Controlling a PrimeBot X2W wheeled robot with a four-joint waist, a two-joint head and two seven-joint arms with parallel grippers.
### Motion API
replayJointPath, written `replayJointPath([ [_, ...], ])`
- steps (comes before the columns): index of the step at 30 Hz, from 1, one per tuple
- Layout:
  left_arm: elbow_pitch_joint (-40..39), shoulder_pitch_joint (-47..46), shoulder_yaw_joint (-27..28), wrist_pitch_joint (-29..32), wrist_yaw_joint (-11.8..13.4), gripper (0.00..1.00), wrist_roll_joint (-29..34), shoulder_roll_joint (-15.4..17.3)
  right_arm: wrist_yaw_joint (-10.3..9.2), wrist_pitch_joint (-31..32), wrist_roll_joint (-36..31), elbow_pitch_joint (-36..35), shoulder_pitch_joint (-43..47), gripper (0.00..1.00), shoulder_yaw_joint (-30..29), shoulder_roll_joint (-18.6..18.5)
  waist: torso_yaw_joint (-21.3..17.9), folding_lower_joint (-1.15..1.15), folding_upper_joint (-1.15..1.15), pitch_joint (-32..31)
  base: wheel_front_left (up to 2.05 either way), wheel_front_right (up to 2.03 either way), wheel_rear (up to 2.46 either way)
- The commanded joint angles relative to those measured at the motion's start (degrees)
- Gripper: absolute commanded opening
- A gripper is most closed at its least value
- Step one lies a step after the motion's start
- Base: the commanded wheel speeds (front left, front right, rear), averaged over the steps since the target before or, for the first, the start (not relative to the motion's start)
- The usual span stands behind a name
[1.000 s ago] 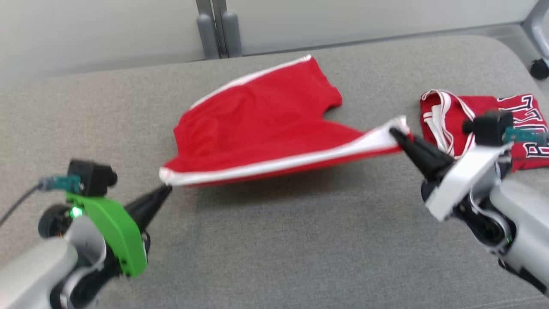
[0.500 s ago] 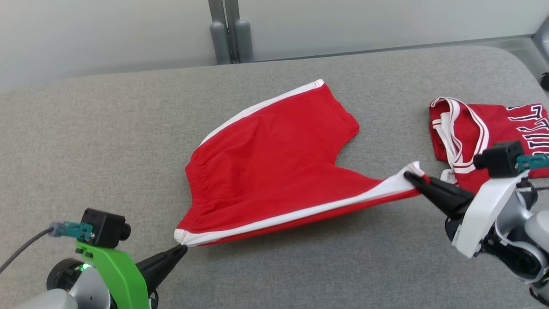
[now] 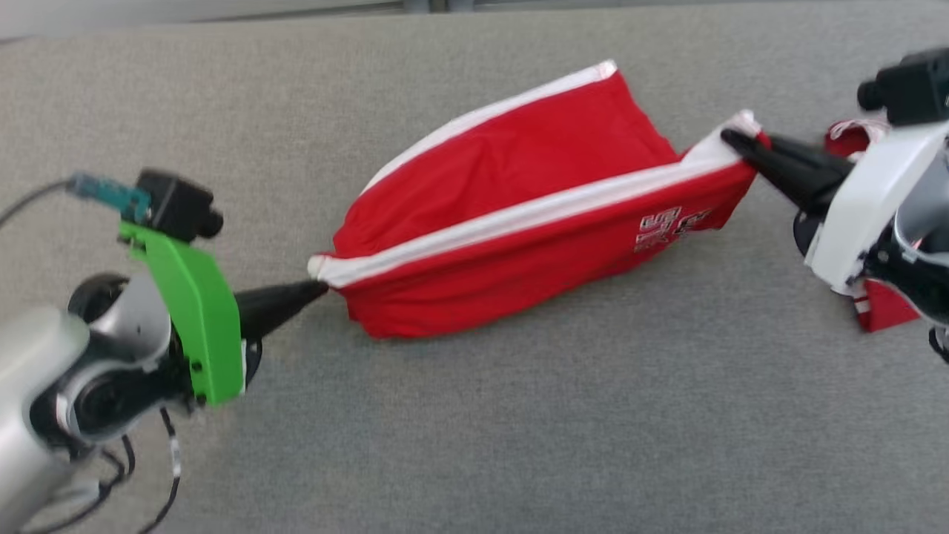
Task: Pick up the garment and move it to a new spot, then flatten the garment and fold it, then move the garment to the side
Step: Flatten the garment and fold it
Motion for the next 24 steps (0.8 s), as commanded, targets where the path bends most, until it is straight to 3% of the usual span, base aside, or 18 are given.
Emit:
replayJointPath([
  [1, 1.7, -2.6, 0.8, 1.3, -0.7, 0.00, -0.9, -1.5, -0.07, 1.5, -0.9, 0.8, -2.4, 0.00, -0.6, 0.5, 3.7, 0.00, 0.00, 5.9, 0.00, 0.00, 0.00],
  [13, 15.6, -15.9, 2.2, 11.0, -4.7, 0.00, -4.0, -10.6, -0.04, 8.2, -3.1, 12.3, -20.1, 0.00, 0.6, 5.1, 6.2, 0.00, 0.00, 14.2, 0.00, 0.00, 0.00],
  [24, 23.8, -22.0, 2.4, 12.3, -6.5, 0.00, -2.5, -16.1, -0.04, 5.7, -4.0, 24.0, -30.4, 0.00, 5.6, 8.0, 7.9, 0.00, 0.00, 17.6, 0.00, 0.00, 0.00],
])
